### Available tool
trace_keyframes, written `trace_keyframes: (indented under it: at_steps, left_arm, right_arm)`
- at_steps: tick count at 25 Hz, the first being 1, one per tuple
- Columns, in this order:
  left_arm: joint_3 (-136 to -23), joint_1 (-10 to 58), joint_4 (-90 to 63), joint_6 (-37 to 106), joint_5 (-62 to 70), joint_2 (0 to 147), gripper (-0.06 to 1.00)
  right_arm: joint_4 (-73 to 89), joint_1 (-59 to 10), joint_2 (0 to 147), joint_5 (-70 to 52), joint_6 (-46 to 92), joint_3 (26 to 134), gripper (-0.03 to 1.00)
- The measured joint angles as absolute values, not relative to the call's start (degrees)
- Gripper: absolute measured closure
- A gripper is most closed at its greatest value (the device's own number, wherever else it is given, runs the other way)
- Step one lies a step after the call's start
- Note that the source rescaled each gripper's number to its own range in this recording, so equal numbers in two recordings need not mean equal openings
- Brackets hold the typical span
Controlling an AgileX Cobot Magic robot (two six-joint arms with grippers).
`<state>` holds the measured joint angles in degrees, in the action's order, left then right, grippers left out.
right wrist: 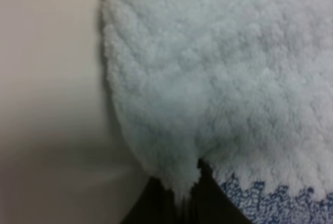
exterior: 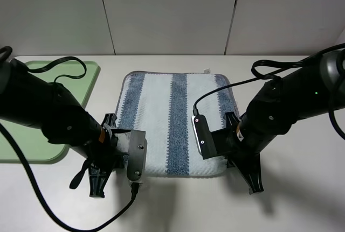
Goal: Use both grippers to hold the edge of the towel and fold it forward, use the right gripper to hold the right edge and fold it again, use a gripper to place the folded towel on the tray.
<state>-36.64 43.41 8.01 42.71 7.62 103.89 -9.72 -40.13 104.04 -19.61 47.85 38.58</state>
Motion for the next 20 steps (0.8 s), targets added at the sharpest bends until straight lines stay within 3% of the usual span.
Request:
trace_keyframes:
  at_steps: [9,20]
  left_arm:
    - [-36.2,43.41,8.01,42.66,11.44,96.34,0.94]
    - [-36.19,43.47,6.17,42.66,26.14,84.13,0.94]
  right_arm:
    - [-8.99,-40.13,97.74,-24.48,47.85,38.29,0.97]
    - [-4.7,-40.27,87.64,-33.49,47.85,38.25,0.97]
